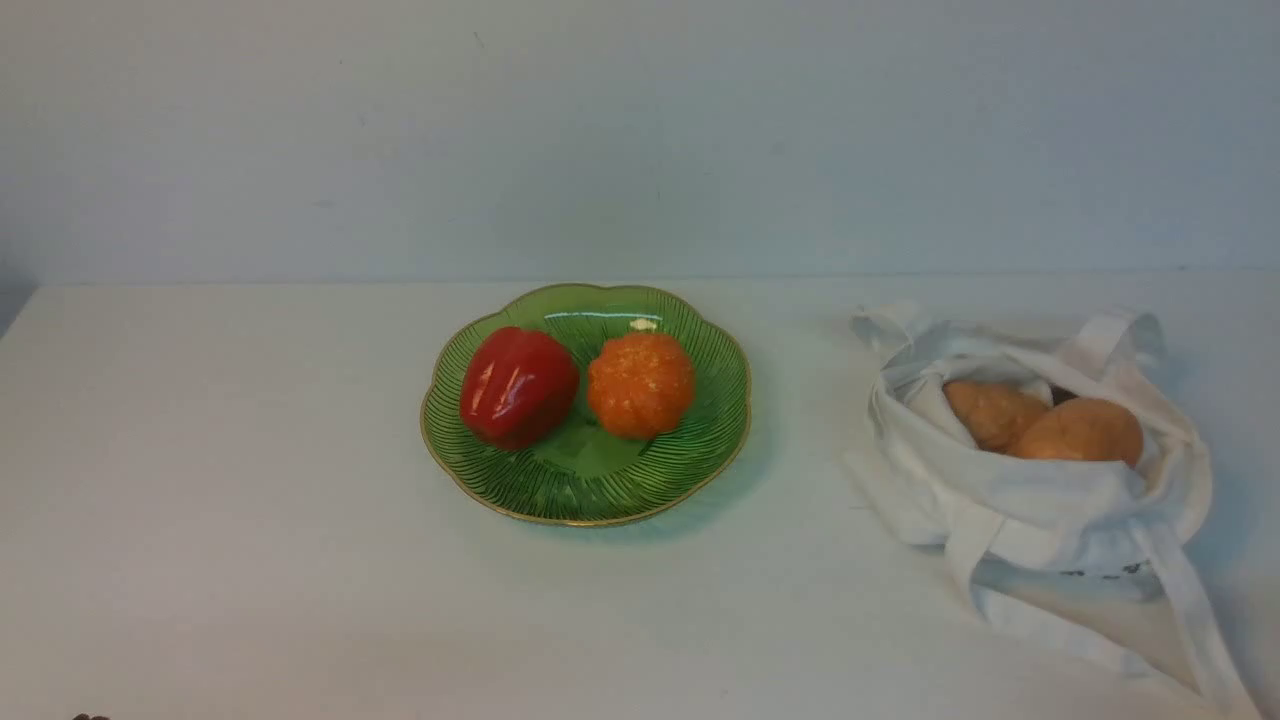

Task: Take vegetables from cloth bag on white table place on plate.
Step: 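Reach into the bag and grasp the item inside with the right gripper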

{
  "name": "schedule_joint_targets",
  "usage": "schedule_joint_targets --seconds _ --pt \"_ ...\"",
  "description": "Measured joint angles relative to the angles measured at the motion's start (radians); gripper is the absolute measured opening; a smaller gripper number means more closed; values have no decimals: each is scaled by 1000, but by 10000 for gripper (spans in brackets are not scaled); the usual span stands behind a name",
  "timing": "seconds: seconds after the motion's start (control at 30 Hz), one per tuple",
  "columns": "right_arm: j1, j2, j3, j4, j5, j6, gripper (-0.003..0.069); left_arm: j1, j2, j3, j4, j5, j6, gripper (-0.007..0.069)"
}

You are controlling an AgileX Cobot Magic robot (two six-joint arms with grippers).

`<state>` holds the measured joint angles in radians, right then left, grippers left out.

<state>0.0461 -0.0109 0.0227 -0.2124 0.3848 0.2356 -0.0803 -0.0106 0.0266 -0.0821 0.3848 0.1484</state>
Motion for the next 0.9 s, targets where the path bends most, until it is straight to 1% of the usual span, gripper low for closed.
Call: schedule_joint_targets --seconds 0.3,0.47,0.9 --pt "0 0 0 0 0 0 -15 0 0 0 0 0 0 -8" --pt "0 0 0 0 0 23 -15 0 0 0 0 0 0 -8" --pt "0 0 0 -3 -4 20 -15 0 0 0 0 0 0 -8"
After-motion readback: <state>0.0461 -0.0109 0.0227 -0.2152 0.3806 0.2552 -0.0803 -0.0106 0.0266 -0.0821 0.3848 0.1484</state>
